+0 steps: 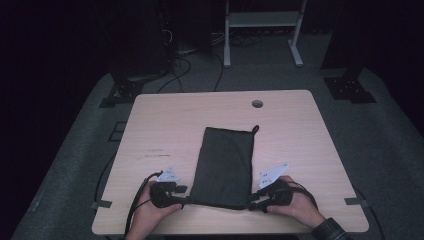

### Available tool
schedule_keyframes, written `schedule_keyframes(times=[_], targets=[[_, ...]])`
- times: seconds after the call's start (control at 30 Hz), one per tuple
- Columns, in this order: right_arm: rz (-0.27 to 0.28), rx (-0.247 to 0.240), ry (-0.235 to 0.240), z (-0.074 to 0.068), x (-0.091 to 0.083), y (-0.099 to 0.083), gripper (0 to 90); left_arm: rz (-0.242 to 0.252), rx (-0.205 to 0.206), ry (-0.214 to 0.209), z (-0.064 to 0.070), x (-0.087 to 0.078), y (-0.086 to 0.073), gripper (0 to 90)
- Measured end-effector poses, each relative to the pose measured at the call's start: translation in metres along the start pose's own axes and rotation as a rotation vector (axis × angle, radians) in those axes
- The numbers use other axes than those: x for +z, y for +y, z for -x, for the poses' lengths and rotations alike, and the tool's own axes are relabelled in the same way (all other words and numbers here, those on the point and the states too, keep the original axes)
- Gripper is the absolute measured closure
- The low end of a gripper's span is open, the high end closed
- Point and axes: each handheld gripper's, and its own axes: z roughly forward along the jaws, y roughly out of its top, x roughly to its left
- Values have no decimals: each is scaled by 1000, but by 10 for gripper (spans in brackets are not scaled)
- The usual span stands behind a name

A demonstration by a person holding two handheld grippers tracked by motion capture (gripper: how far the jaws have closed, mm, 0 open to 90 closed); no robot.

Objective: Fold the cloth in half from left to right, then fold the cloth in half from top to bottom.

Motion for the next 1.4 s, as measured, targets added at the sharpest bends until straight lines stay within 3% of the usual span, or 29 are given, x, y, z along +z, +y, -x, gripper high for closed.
schedule_keyframes(times=[0.27, 0.53, 0.8, 1.13, 1.4], targets=[[68, 62, -140, 26, -7, 8, 552, 65, 0, 44, -21, 3, 23, 432], [90, 104, -292, 64, -11, 21, 508, 103, 11, 73, -48, 10, 54, 466], [132, 138, -354, 98, -16, 39, 489, 91, 29, 109, -69, 27, 82, 476], [163, 181, -408, 144, -15, 56, 484, 83, 51, 140, -98, 60, 128, 485], [171, 247, -433, 173, -9, 57, 484, 68, 42, 177, -117, 84, 145, 493]])
